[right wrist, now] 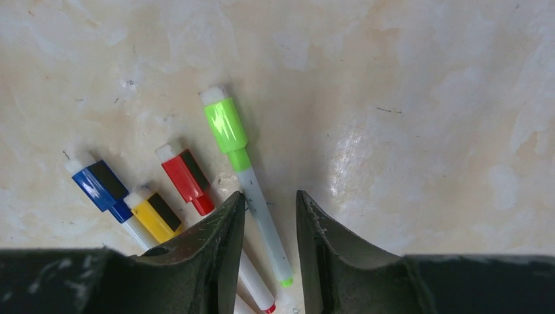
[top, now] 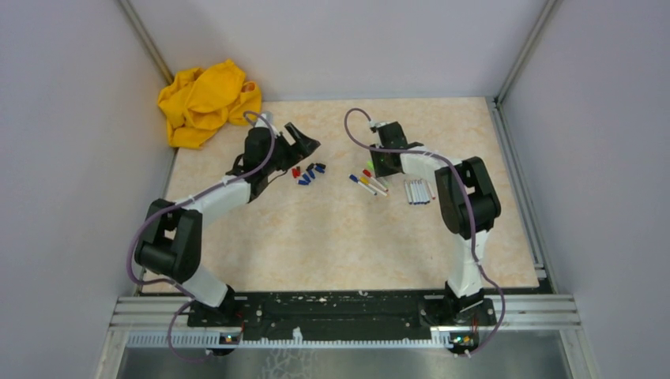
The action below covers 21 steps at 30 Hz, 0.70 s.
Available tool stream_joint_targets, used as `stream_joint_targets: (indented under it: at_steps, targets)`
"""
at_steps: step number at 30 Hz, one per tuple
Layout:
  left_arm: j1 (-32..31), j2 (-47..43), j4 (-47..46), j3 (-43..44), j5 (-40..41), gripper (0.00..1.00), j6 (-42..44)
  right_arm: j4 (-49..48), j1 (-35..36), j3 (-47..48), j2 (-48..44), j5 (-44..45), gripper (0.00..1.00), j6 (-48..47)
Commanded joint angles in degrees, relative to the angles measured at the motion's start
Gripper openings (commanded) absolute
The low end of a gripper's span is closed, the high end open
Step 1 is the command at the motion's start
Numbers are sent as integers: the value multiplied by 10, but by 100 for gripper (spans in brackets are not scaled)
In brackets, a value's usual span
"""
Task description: Open the pen caps
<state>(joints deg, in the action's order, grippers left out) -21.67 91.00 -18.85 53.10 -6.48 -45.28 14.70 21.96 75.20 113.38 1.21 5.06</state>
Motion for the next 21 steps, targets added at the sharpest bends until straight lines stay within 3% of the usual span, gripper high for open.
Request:
stream_joint_targets:
  at_steps: [1, 5, 12, 21]
  targets:
    - [-15, 13, 46, 39, 43, 92, 19, 22, -3, 4, 9, 9, 29, -5]
    - [-28, 27, 85, 62, 69, 91, 24, 17, -2, -22, -9, 5, 15, 1]
    - [-44, 54, 116, 95, 89, 90, 26, 12, 1, -45, -38, 12, 0, 4]
    - [-60, 106, 128, 147, 21, 87, 27, 2, 13, -44, -116, 9, 0, -2]
